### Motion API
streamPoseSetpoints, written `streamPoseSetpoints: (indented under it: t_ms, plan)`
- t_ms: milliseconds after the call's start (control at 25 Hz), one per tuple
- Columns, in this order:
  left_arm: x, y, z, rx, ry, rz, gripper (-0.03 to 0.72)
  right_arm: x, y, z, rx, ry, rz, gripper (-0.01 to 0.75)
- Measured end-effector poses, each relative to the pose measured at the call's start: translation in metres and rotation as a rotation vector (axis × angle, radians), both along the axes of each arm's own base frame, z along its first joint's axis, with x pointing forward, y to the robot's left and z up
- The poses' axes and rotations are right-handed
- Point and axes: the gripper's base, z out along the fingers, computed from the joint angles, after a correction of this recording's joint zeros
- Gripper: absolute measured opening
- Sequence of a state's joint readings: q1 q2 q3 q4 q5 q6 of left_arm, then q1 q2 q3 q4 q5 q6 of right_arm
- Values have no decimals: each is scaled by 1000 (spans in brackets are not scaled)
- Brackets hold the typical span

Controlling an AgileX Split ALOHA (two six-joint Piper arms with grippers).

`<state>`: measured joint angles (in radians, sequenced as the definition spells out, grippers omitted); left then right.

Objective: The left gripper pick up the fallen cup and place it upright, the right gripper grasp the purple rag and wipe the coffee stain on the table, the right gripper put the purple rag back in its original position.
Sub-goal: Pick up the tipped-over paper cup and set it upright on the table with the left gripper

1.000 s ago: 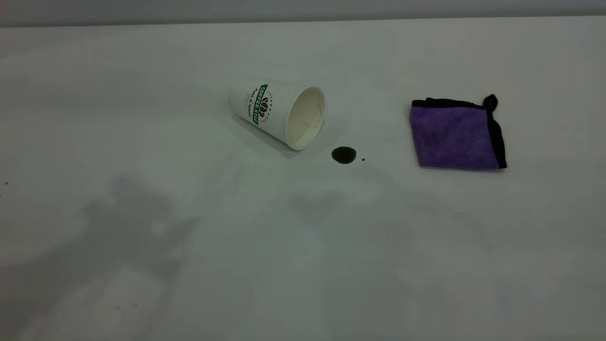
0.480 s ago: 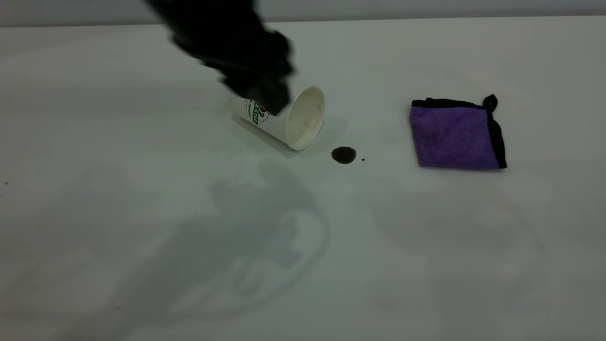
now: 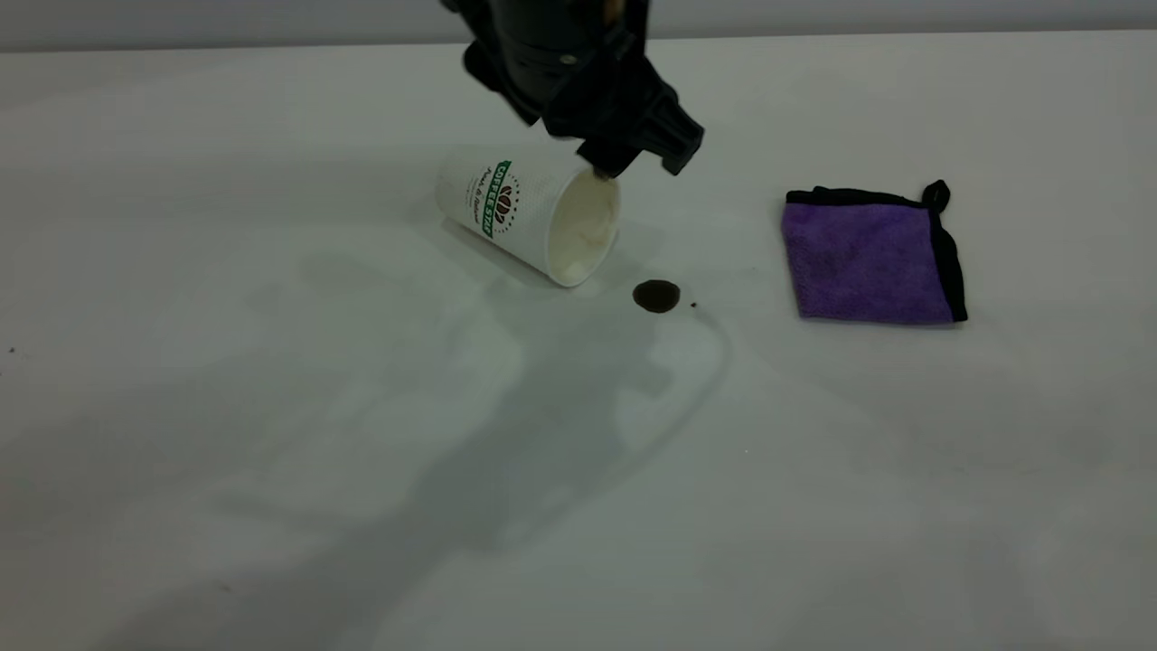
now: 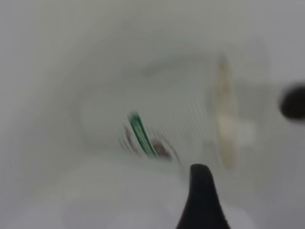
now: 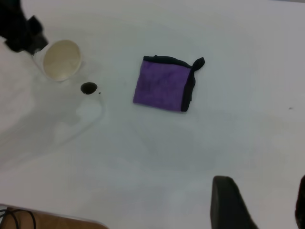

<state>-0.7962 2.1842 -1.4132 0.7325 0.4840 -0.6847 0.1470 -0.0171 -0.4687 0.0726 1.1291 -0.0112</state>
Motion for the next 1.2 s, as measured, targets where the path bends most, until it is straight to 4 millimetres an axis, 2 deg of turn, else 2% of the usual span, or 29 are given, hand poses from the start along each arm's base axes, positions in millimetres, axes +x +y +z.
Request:
streamPoseSetpoints:
  t_ms: [200,400,1080,1200]
  plan:
    - [16,-6,-27,19,-103,60,585,0,0,0,0,0,0,386]
    - [22,-6,-48,40,-142,89,579,0,0,0,0,0,0,386]
    - [22,5,-89,173,-163,113,566,0,0,0,0,0,0,386]
    - [21,11,-96,220,-169,154,540,0,0,0,0,0,0,386]
